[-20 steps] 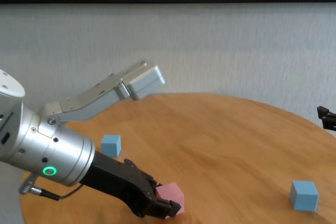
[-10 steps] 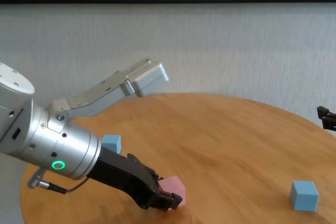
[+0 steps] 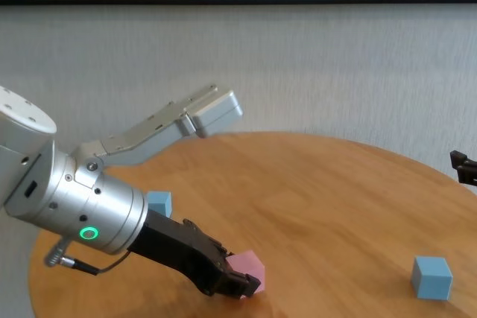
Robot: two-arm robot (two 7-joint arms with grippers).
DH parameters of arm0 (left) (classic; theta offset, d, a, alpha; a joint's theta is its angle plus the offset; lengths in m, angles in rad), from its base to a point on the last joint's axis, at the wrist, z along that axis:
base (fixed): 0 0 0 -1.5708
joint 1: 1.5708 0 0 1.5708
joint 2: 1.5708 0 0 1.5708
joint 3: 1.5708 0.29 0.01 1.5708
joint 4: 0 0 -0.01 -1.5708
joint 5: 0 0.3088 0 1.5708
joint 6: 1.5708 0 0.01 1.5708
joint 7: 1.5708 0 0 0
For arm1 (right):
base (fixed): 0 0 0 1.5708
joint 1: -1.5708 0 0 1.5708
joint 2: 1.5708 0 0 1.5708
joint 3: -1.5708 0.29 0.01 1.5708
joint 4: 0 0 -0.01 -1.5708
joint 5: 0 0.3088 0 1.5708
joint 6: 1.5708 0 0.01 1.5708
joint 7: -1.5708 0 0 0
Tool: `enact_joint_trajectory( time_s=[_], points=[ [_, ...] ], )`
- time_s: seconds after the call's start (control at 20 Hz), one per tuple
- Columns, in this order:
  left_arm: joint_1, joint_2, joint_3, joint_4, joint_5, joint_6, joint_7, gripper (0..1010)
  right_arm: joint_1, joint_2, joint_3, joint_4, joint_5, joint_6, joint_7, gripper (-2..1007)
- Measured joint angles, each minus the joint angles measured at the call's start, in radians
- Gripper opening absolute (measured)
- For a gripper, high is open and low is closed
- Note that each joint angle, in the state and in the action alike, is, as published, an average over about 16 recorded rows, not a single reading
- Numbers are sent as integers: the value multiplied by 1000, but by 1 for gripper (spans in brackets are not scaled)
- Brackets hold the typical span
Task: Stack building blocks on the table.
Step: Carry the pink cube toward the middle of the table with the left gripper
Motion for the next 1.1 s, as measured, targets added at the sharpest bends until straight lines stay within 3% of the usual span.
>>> enact_joint_trajectory(
  time_s=[1.1],
  points=[
    [1, 0, -1, -2, 0, 6, 1, 401, 0, 0, 0, 0, 0, 0, 0, 1005]
  ],
)
